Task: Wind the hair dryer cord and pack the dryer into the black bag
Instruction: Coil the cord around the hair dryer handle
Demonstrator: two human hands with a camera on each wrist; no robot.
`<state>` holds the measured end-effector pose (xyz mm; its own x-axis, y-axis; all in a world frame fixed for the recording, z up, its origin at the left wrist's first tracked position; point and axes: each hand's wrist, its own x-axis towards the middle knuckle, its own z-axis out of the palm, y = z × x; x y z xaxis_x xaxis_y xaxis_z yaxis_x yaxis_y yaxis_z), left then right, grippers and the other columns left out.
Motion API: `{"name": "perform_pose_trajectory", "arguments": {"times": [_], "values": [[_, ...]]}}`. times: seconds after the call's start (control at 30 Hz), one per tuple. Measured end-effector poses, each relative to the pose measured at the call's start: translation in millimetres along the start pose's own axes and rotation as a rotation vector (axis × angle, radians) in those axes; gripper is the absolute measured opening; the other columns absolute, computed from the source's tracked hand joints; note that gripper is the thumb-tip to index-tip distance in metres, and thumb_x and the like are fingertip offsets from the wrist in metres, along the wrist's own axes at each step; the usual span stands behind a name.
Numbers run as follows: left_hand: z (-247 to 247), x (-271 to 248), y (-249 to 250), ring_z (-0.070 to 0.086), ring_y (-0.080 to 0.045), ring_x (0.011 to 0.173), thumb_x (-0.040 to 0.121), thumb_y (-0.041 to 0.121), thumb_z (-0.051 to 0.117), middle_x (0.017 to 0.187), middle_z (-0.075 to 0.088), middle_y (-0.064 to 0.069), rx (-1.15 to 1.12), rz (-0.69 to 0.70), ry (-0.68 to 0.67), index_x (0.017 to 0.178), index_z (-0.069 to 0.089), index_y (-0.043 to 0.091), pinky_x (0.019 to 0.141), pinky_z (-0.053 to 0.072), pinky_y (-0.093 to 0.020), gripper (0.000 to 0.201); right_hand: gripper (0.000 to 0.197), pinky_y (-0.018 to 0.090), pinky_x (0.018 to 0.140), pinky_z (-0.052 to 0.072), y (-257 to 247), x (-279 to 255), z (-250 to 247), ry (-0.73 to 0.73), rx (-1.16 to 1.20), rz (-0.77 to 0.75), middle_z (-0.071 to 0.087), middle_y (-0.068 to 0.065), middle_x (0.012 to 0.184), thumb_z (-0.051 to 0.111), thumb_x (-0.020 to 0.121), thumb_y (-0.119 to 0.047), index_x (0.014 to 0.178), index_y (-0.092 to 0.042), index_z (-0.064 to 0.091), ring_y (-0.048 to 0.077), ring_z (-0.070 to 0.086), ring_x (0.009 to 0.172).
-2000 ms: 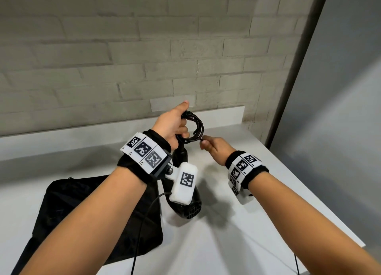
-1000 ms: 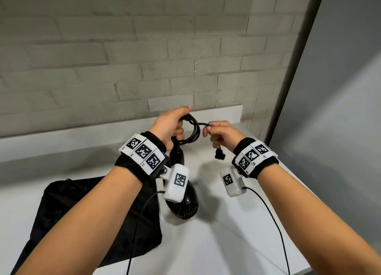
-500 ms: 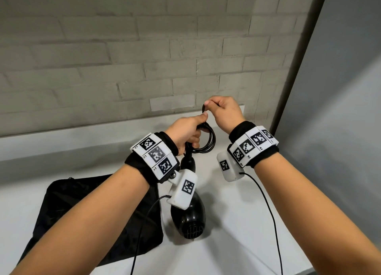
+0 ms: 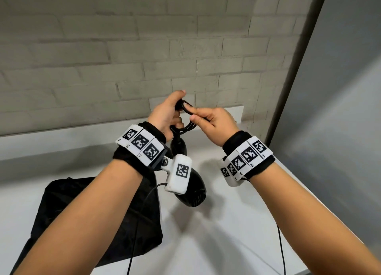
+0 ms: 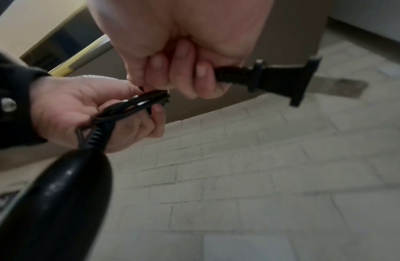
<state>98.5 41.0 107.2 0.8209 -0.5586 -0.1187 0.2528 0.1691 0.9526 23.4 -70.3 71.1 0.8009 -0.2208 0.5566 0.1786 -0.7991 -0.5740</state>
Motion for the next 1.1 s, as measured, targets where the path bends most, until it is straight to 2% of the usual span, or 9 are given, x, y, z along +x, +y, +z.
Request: {"name": "perform_pose_trajectory", "arguments": {"times": [0.1, 0.2, 0.27, 0.37, 0.5, 0.67, 0.83, 0.93, 1.1], "values": [[-5, 0, -1, 0.016, -0.005, 0.025, 0.085, 0.029, 0.058, 0.036, 0.030, 0.010, -0.010, 0.044, 0.043, 0.062, 0.043, 0.018, 0.033, 0.015, -0.014, 0.030, 0.040, 0.025, 0.082, 0.049, 1, -1, -4, 0.013, -0.062, -0.087, 0.070, -0.002, 0.109, 0.043, 0.085, -0.030, 0.124, -0.029, 0.054, 0.013, 0.065, 0.095], [-7, 1, 0, 0.017, -0.005, 0.025, 0.086, 0.025, 0.055, 0.034, 0.035, 0.011, -0.029, 0.079, 0.096, 0.064, 0.044, 0.016, 0.034, 0.015, -0.015, 0.027, 0.037, 0.002, 0.070, 0.034, 11, 0, -1, -0.001, 0.006, -0.070, 0.054, -0.002, 0.087, 0.040, 0.087, -0.009, 0.124, -0.010, 0.048, 0.011, 0.051, 0.071], [-4, 1, 1, 0.016, -0.006, 0.025, 0.087, 0.024, 0.052, 0.027, 0.032, 0.009, -0.022, 0.080, 0.113, 0.064, 0.042, 0.015, 0.035, 0.014, -0.016, 0.026, 0.027, -0.001, 0.069, 0.032, 21, 2, 2, -0.011, -0.033, -0.031, 0.050, 0.003, 0.090, 0.041, 0.087, 0.001, 0.112, 0.001, 0.052, 0.014, 0.046, 0.077], [-3, 1, 1, 0.014, -0.006, 0.025, 0.087, 0.022, 0.048, 0.025, 0.028, 0.009, -0.048, 0.072, 0.134, 0.063, 0.041, 0.014, 0.037, 0.014, -0.016, 0.026, 0.022, 0.012, 0.077, 0.035, 35, 3, 6, -0.027, -0.097, 0.026, 0.053, 0.020, 0.100, 0.043, 0.089, -0.004, 0.097, 0.002, 0.063, 0.024, 0.048, 0.089], [-7, 3, -5, 0.015, -0.007, 0.026, 0.086, 0.018, 0.047, 0.030, 0.026, 0.010, -0.069, 0.078, 0.166, 0.062, 0.041, 0.014, 0.037, 0.015, -0.015, 0.026, 0.024, 0.040, 0.091, 0.038, 46, 2, 7, 0.059, -0.498, 0.175, 0.046, 0.013, 0.115, 0.050, 0.090, -0.027, 0.107, -0.021, 0.066, 0.033, 0.040, 0.107], [-13, 9, -9, 0.016, -0.007, 0.025, 0.088, 0.017, 0.045, 0.026, 0.026, 0.010, -0.073, 0.107, 0.195, 0.068, 0.043, 0.013, 0.035, 0.017, -0.012, 0.020, 0.018, 0.006, 0.078, 0.038, 27, 17, 7, 0.390, 0.097, 0.150, 0.038, 0.003, 0.086, 0.055, 0.085, -0.008, 0.094, 0.000, 0.068, 0.008, 0.047, 0.074], [-4, 13, -16, 0.020, -0.007, 0.023, 0.088, 0.016, 0.046, 0.024, 0.033, 0.010, -0.029, 0.125, 0.211, 0.069, 0.045, 0.013, 0.035, 0.018, -0.010, 0.020, 0.012, 0.015, 0.039, 0.041, 1, 22, -1, 0.416, 0.491, 0.060, 0.043, 0.004, 0.085, 0.049, 0.081, -0.014, 0.075, -0.018, 0.058, 0.003, 0.047, 0.037], [-2, 15, -17, 0.021, -0.006, 0.022, 0.088, 0.017, 0.046, 0.024, 0.033, 0.010, -0.018, 0.124, 0.234, 0.069, 0.047, 0.012, 0.035, 0.019, -0.011, 0.019, 0.016, 0.018, 0.038, 0.043, -12, 22, 2, 0.334, 0.704, 0.085, 0.051, 0.014, 0.085, 0.049, 0.086, -0.008, 0.075, -0.018, 0.056, 0.003, 0.049, 0.042], [-2, 19, -15, 0.021, -0.007, 0.024, 0.088, 0.018, 0.047, 0.036, 0.036, 0.009, -0.033, 0.120, 0.257, 0.070, 0.047, 0.012, 0.036, 0.020, -0.012, 0.019, 0.025, 0.019, 0.046, 0.053, -11, 20, 7, 0.254, 0.867, 0.193, 0.057, 0.006, 0.068, 0.044, 0.090, 0.004, 0.074, -0.011, 0.055, 0.002, 0.053, 0.044]]}}
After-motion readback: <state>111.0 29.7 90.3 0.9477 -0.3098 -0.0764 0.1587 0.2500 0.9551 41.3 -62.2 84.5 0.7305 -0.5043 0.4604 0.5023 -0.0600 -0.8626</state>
